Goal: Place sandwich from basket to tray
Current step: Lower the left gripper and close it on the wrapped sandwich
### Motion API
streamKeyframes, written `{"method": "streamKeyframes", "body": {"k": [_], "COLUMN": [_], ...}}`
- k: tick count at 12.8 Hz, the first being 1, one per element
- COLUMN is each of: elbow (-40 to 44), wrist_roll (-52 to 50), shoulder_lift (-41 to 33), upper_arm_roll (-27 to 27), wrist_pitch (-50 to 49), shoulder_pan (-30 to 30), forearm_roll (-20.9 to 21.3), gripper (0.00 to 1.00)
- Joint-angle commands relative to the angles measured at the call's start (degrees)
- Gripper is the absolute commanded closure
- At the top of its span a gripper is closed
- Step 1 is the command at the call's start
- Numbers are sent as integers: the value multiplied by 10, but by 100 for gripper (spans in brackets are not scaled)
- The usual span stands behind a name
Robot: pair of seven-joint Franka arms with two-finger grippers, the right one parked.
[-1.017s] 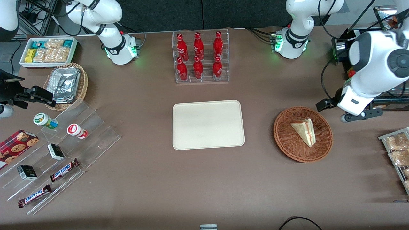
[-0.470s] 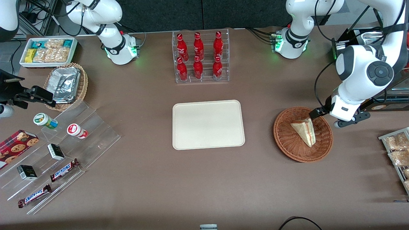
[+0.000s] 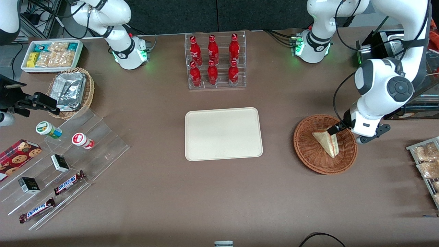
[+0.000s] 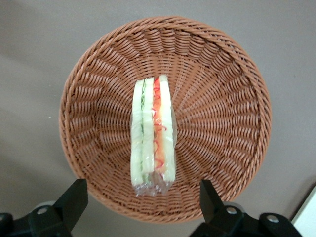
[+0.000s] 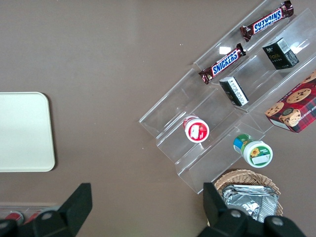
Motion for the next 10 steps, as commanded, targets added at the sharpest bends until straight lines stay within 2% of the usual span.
{"method": "streamKeyframes", "body": {"k": [1, 10], "elbow": [-6, -52], "wrist_roll": [-18, -43], "shoulder_lift": [13, 62], "upper_arm_roll": [-4, -4], "wrist_pitch": [26, 157], "shoulder_pan": [-2, -2], "forearm_roll": [-9, -9], "gripper": [0, 0]}}
